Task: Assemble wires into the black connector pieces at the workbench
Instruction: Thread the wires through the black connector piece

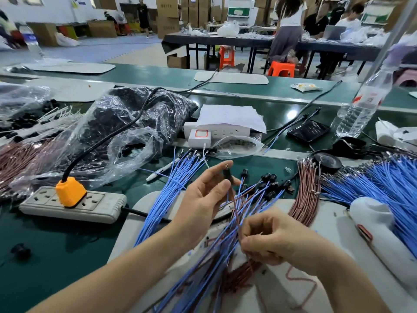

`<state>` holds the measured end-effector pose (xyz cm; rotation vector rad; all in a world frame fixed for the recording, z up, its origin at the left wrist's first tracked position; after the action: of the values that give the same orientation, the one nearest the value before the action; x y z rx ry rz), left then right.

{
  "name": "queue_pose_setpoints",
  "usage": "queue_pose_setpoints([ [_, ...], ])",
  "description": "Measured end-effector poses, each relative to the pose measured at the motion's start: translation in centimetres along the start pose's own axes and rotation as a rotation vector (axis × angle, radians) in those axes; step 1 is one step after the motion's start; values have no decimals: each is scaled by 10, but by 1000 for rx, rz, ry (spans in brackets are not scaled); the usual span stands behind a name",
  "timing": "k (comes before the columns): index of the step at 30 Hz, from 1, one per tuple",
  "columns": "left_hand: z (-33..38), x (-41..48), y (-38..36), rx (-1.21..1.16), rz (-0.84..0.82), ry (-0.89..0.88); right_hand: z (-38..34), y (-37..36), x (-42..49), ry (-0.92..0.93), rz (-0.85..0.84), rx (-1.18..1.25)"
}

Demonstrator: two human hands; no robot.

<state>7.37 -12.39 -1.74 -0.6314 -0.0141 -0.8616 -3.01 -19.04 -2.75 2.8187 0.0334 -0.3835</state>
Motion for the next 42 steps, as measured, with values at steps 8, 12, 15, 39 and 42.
queue_pose_setpoints([
  [8, 17, -13, -23, 639, -215, -332, -3, 34, 2, 269, 681, 126],
  [12, 17, -12, -21, 637, -209, -326, 0, 35, 1, 278, 748, -16],
  [15, 14, -12, -22, 608, -211, -311, 3, 36, 2, 267, 761, -44],
  [39, 16, -13, -27, 640, -264, -355, -7, 28, 1, 336, 770, -358],
  [42, 16, -13, -25, 631, -279, -369, -9, 26, 2, 350, 776, -417],
])
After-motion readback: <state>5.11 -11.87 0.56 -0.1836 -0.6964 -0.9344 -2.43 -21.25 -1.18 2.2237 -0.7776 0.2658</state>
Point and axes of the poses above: each hand's wrist, its own x-axis towards the middle knuckle, its own y-axis out of the back of the hand, z = x × y, the point moved 7 cm from there along x, towards the middle knuckle, and after that the axes turned 12 degrees about -x, right-handed, at the moved point
